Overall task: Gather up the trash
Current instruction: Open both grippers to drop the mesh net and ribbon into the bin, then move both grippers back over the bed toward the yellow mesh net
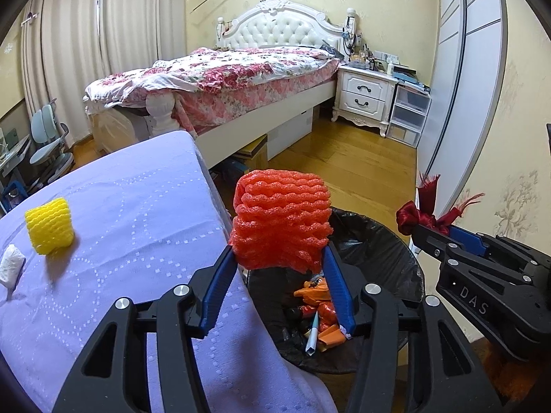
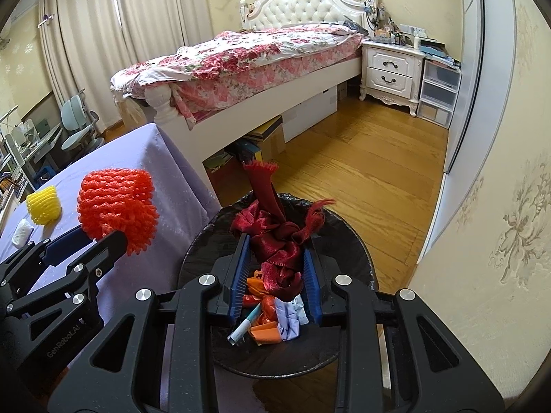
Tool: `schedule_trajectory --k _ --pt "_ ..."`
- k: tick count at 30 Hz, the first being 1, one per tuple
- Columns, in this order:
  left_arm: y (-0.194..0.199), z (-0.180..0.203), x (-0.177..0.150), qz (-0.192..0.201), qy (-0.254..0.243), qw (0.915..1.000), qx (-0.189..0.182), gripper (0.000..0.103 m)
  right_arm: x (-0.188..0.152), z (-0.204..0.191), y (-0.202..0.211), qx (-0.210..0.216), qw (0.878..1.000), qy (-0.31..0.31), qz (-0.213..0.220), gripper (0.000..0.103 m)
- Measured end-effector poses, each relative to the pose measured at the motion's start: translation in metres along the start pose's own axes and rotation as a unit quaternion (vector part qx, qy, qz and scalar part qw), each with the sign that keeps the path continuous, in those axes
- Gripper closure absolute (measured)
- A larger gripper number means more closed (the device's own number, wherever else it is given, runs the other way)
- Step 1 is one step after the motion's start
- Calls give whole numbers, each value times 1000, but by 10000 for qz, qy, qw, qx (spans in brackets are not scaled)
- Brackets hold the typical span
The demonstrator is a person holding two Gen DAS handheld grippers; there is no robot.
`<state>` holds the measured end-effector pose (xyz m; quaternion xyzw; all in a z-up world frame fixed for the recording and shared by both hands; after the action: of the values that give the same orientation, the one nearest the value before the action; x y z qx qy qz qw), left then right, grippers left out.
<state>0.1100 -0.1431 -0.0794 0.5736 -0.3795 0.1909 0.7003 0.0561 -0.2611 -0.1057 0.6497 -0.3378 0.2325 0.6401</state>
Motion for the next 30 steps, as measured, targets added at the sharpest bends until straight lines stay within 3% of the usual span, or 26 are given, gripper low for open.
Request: schedule_trajectory --k 3,6,8,18,30 --pt "0 2 -1 -21 -43 10000 9 42 -1 3 -2 -38 10000 -40 -6 72" --pt "-1 5 -3 -36 -70 10000 9 35 0 5 -2 -75 9999 -110 29 59" --pt "-1 6 -3 -35 -72 10000 -7 31 -1 6 -3 -74 9999 -121 23 57" --pt "10 -3 -1 93 4 9999 131 27 0 8 2 -161 9997 -150 95 45" --pt "34 -78 -8 208 527 9955 762 23 6 -25 4 53 9999 49 92 31"
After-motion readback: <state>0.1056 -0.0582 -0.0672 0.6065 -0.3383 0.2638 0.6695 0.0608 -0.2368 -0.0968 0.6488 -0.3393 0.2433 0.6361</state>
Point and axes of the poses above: each gripper's, at about its wrist camera, not at the fingertips, and y roughly against the way its jaws point, z to its right, x to its top, the point moved 5 cm from there along -y, roughly the way its jaws point, and after that the axes turned 3 degrees about y, right-handed, at the moved point
